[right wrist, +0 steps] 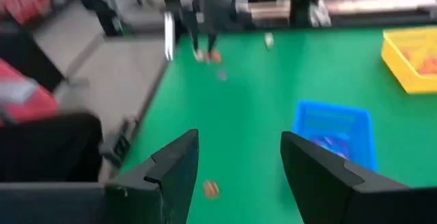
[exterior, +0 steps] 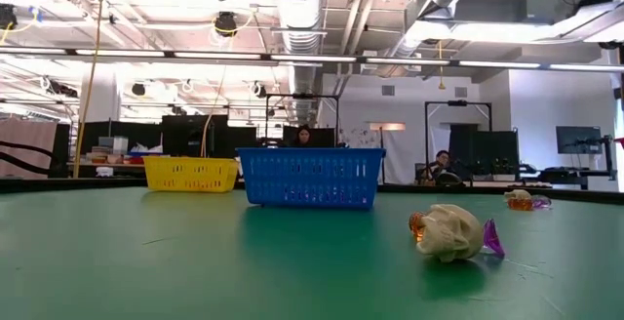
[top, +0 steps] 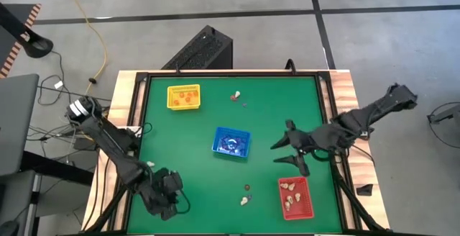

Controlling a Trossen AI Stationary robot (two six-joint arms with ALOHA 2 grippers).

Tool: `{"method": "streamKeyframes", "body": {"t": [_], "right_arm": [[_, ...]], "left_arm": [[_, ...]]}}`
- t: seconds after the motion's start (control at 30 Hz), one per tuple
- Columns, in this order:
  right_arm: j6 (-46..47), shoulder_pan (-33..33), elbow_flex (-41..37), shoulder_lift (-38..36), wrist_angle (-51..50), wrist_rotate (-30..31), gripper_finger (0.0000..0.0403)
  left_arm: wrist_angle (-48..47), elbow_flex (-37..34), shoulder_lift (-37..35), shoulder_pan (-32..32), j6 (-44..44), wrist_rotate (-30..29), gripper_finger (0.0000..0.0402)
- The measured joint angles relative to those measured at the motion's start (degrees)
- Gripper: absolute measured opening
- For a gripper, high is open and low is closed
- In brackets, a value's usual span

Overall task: Sort Halloween decoration
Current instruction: Put the skull toy into the red bin

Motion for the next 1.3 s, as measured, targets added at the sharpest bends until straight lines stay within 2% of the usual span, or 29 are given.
{"method": "streamKeyframes", "body": {"t": [0.2, 0.33, 0.43, 0.57, 0.87, 1.03, 1.3], "right_arm": [[0.75, 9.09, -9.08, 0.89, 17.55, 7.10, 0.0239], [0.21, 13.71, -10.87, 5.72, 23.03, 13.00, 0.0239], [-1.57, 14.48, -9.40, 8.81, 23.61, 14.29, 0.0239], [-0.92, 14.36, -6.41, 11.15, 23.82, 14.28, 0.0239], [-7.64, 14.20, -4.44, 12.15, 23.40, 12.74, 0.0239], [-12.31, 13.01, -4.46, 11.58, 22.00, 12.74, 0.0239], [-12.70, 8.51, -4.46, 11.53, 19.54, 12.68, 0.0239]], "left_arm": [[-9.79, 8.03, 7.18, -2.93, -6.57, 4.58, 0.0121], [-25.09, 11.41, 8.87, -3.27, -17.46, 1.09, 0.0121], [-32.58, 11.47, 7.94, -0.04, -17.77, 2.80, 0.0121], [-39.99, 9.07, 6.49, 5.71, -10.49, 7.01, 0.0121], [-39.24, 0.27, 6.11, 17.43, 16.59, 18.25, 0.0121], [-39.79, -0.04, 6.09, 20.40, 23.71, 18.52, 0.0137], [-42.75, -0.58, 6.07, 22.61, 27.81, 17.20, 0.0200]]}}
